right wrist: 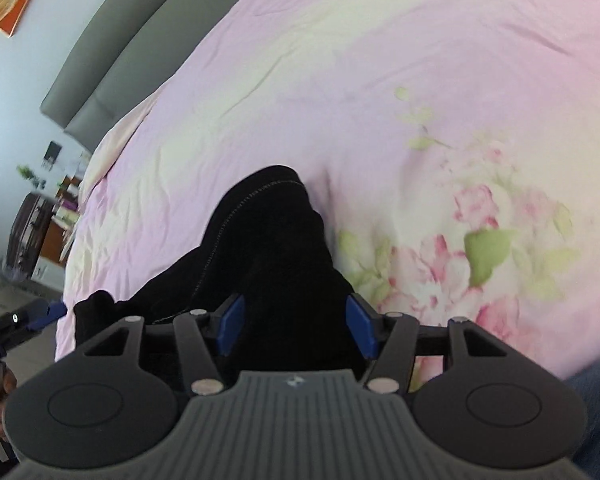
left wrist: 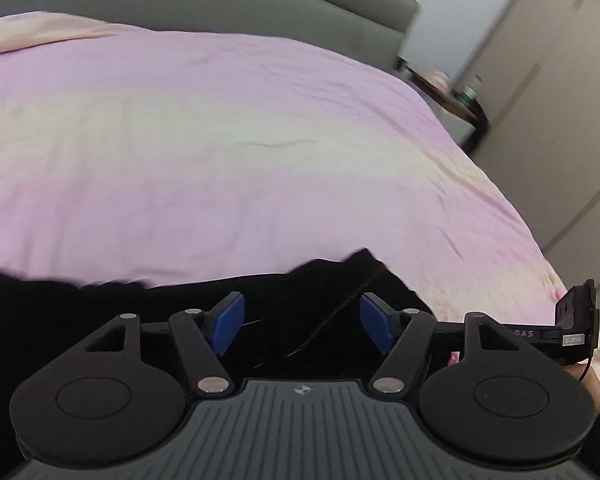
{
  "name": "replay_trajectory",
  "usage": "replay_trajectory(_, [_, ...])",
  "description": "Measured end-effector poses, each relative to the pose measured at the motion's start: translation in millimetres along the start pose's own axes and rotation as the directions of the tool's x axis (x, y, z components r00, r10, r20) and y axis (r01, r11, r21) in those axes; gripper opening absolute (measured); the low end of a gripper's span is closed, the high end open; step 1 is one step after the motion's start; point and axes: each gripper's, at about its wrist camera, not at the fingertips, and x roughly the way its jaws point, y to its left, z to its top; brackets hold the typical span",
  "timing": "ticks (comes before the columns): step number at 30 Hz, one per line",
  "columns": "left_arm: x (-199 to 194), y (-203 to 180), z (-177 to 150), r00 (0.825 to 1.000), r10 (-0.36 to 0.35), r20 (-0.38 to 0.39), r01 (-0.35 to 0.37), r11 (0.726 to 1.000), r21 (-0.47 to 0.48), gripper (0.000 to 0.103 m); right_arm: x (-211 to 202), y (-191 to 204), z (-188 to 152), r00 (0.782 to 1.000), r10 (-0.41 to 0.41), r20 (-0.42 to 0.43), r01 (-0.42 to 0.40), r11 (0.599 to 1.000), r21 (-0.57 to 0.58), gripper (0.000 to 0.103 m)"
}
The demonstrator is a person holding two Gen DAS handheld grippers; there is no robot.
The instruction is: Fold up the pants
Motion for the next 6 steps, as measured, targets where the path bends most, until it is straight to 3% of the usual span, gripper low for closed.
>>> replay_trajectory(2, [50,-27,14,0.998,-0.039,-0.055,0.044,0.995,0.091,0.078,-4,-3,-19,0.997,-0.053,0.059,0.053,0.998,0.015,0.05])
replay_trajectory(5, [110,-39,31,0.978,-0.106,-0.181,0.12,0.99,0.069,0.076,-10,-16,-41,0.994,-0.06,0.088,0.044,0.984,0.172,0.049])
replay_trajectory(6, [126,-43,34,0.969,-0.119,-0.217,0.136,0.989,0.066,0.076,-17,-22,-47,0.993,-0.048,0.103,0.027,0.979,0.201,0.039])
